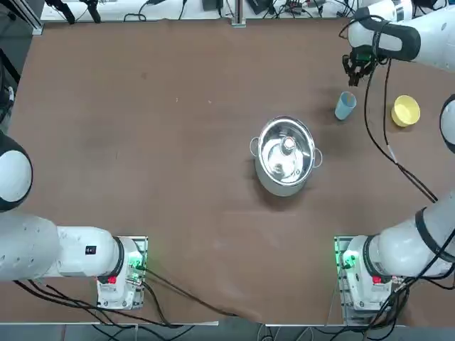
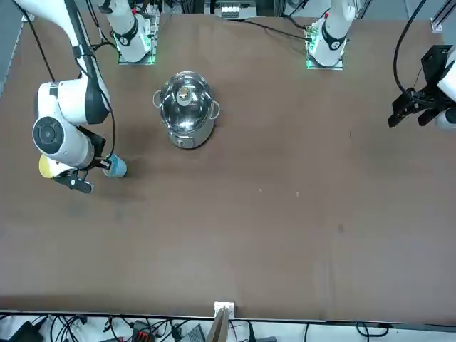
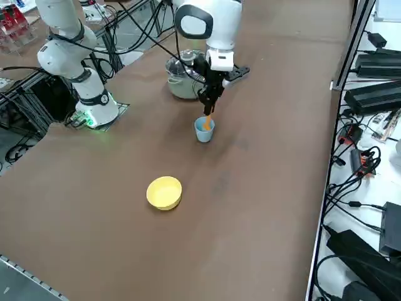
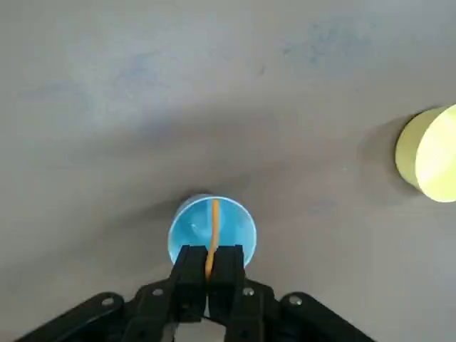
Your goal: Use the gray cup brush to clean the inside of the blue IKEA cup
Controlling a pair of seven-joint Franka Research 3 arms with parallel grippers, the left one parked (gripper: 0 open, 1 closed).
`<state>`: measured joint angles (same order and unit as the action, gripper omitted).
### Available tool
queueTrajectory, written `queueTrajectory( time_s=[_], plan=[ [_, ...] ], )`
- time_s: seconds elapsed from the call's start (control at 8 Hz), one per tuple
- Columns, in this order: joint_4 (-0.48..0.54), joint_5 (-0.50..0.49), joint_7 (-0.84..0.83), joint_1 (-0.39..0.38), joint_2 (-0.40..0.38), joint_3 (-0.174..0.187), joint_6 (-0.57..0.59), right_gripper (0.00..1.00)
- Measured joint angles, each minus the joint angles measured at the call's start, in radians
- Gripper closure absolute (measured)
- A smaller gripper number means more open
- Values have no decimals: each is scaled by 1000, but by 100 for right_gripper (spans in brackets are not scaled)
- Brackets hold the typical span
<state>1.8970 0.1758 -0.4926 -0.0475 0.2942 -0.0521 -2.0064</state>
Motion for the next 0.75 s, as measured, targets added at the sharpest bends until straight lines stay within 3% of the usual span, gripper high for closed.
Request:
queueTrajectory(
  time_s=[0.75],
  plan=[
    [-6, -30, -25, -11, 0, -6, 120, 95]
  ],
)
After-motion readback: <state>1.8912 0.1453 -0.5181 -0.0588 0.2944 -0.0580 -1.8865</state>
